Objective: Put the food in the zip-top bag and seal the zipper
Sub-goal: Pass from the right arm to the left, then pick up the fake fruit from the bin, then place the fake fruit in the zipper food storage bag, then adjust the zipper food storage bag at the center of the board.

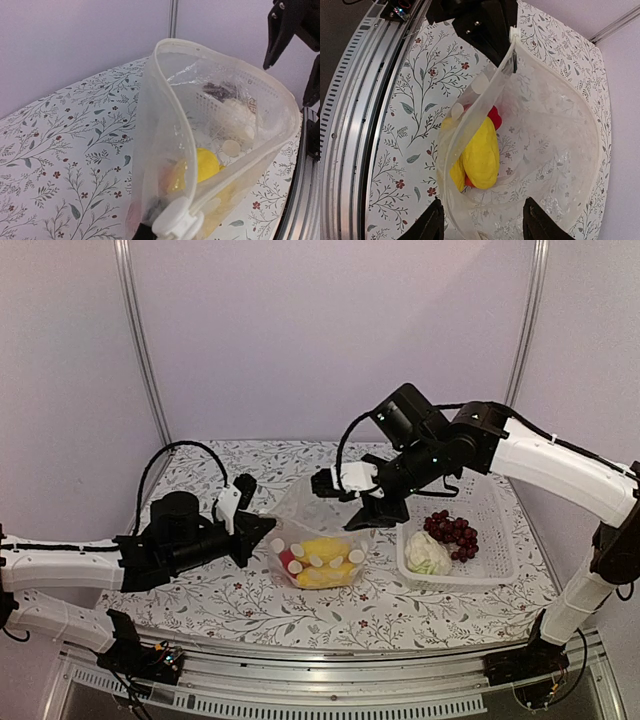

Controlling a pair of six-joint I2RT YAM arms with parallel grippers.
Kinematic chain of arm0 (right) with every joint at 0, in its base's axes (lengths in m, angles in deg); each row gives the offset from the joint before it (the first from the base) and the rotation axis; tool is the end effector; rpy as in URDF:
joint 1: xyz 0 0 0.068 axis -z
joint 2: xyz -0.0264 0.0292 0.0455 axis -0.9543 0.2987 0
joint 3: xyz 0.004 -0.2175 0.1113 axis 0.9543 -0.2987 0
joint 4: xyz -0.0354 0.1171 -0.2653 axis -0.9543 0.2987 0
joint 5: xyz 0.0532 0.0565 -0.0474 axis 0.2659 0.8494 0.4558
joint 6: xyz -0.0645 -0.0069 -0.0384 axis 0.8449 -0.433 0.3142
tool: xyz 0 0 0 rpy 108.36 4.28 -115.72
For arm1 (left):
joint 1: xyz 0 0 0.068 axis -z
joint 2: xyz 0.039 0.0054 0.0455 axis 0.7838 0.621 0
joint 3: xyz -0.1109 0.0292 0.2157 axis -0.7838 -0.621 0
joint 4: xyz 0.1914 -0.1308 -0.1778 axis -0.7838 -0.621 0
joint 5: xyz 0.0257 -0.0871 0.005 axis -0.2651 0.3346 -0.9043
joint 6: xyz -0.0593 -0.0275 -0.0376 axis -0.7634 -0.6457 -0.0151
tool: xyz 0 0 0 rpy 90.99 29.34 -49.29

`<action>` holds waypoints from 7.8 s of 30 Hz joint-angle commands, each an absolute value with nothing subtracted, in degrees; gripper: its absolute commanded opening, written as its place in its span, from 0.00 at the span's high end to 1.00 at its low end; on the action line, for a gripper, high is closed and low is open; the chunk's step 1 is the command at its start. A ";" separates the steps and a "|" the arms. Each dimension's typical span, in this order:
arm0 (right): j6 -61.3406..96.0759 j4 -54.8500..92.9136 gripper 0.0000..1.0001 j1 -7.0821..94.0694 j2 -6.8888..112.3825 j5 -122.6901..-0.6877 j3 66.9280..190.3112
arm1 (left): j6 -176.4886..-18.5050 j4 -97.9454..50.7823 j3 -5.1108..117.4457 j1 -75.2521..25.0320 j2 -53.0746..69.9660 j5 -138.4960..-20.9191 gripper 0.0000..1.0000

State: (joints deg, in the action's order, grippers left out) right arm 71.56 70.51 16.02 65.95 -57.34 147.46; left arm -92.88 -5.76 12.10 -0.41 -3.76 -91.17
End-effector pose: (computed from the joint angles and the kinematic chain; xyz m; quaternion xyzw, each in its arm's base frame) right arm 0.2085 0.3403 0.3011 -0.7616 0.5520 0.1246 0.3157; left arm 0.1961 -0.2383 0.1762 0.2832 0.7419 -0.2758 0.5416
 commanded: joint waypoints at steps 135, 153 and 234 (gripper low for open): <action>60.49 67.82 1.00 25.55 68.45 -40.62 161.12 | -100.17 -6.62 14.49 -0.62 -2.76 -91.22 1.00; 57.66 72.73 1.00 23.93 76.75 -41.86 159.69 | -100.10 -5.41 13.62 -0.61 -3.30 -91.15 1.00; 53.62 74.04 0.97 27.19 75.57 -58.79 158.89 | -99.36 -0.87 12.17 0.18 -1.91 -91.18 1.00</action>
State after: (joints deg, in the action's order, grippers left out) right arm 53.55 71.82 27.32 79.76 -60.93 156.97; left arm -99.15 -3.77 12.73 -0.02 -2.84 -91.26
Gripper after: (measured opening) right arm 0.025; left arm 0.003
